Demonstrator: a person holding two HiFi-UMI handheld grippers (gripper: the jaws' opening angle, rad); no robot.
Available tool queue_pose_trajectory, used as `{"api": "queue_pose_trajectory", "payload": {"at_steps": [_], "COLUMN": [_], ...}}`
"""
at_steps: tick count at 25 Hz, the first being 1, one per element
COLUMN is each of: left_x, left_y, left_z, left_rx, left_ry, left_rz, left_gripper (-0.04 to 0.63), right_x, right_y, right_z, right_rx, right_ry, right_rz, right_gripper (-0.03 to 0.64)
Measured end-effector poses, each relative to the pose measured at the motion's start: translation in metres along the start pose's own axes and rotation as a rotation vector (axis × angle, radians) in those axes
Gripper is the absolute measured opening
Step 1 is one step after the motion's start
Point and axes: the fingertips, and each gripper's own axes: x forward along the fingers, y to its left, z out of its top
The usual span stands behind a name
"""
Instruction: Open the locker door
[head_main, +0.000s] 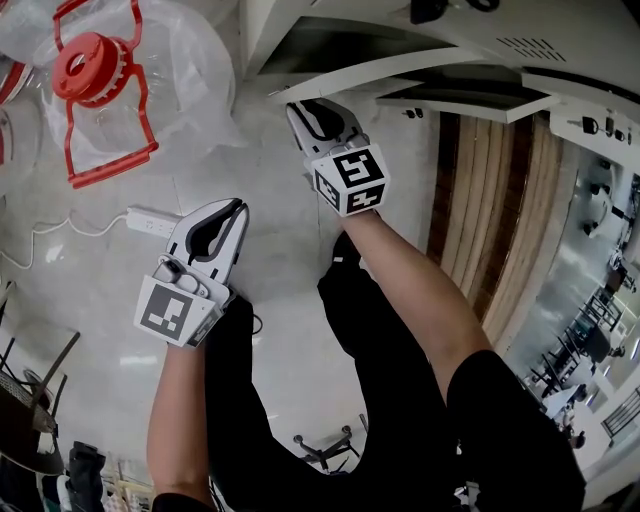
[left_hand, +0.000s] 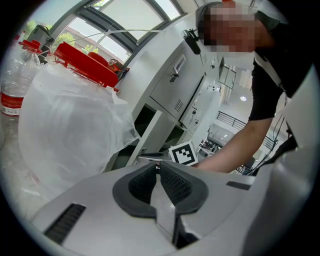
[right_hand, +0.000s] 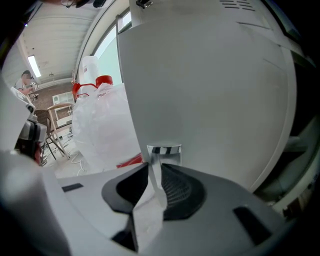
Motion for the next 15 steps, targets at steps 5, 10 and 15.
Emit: {"api": "queue_pose_trajectory", "payload": {"at_steps": [5, 10, 15], "left_x": [0.003, 0.005, 0.008], "left_y": [-0.007, -0.011, -0.017], "left_z": [-0.001, -0.001, -0.006], "left_rx": [0.006, 0.004, 0.003], "left_ry": [0.002, -0.004, 0.009], "left_rz": [-0.01, -0.011, -0.007], "left_gripper": [0.02, 0.02, 0.02], "right_x": [-0.006, -0.011, -0.017], "right_y": [0.001, 0.002, 0.001], "right_z": [-0.004, -0.008, -0.012], "right_rx": [-0.003, -0.017, -0.028], "right_ry": [0.002, 0.005, 0.007], "right_rz": [0.005, 0.018, 0.032], "right_gripper": [0.089, 0.086, 0.08]}}
